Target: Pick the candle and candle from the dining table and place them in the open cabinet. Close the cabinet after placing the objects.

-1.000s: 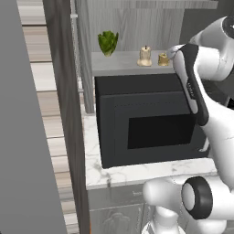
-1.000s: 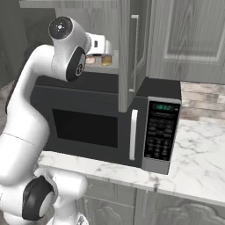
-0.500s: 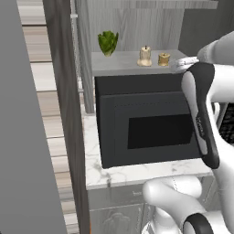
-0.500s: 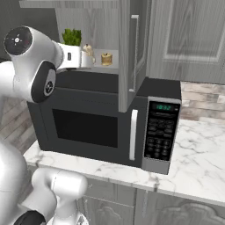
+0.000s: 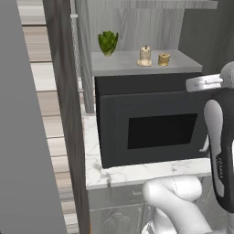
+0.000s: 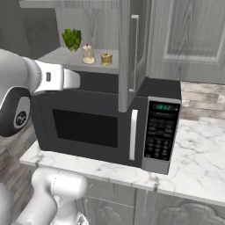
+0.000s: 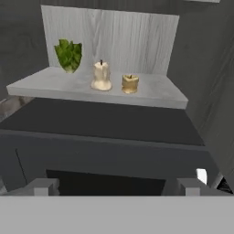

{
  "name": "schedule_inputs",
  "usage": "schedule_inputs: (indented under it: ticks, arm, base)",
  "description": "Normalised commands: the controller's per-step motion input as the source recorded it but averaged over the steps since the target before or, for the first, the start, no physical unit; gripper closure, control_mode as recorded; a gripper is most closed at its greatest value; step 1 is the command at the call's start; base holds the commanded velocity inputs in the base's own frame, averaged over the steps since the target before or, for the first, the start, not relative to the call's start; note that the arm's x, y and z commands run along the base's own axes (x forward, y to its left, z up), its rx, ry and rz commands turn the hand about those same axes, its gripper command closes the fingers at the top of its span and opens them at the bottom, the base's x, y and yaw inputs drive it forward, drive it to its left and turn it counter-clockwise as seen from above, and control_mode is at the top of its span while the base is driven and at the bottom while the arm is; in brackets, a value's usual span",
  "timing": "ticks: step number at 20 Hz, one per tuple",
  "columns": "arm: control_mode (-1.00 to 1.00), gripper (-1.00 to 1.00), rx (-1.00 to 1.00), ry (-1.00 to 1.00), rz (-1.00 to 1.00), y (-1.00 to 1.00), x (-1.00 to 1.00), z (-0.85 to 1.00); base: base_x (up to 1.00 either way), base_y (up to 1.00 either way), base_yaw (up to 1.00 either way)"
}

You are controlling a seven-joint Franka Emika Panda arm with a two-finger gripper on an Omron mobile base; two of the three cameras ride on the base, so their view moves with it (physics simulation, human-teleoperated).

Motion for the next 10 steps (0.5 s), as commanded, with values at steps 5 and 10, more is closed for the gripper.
schedule_inputs:
  ticks: [5,10]
  arm:
    - [-1.00,-1.00,0.03,0.00,-0.04,0.00,-0.69,0.02]
    - [-1.00,-1.00,0.04,0.00,-0.03,-0.01,-0.58,0.00]
  base:
    - [0.00,0.00,0.00]
    - [0.00,0.00,0.00]
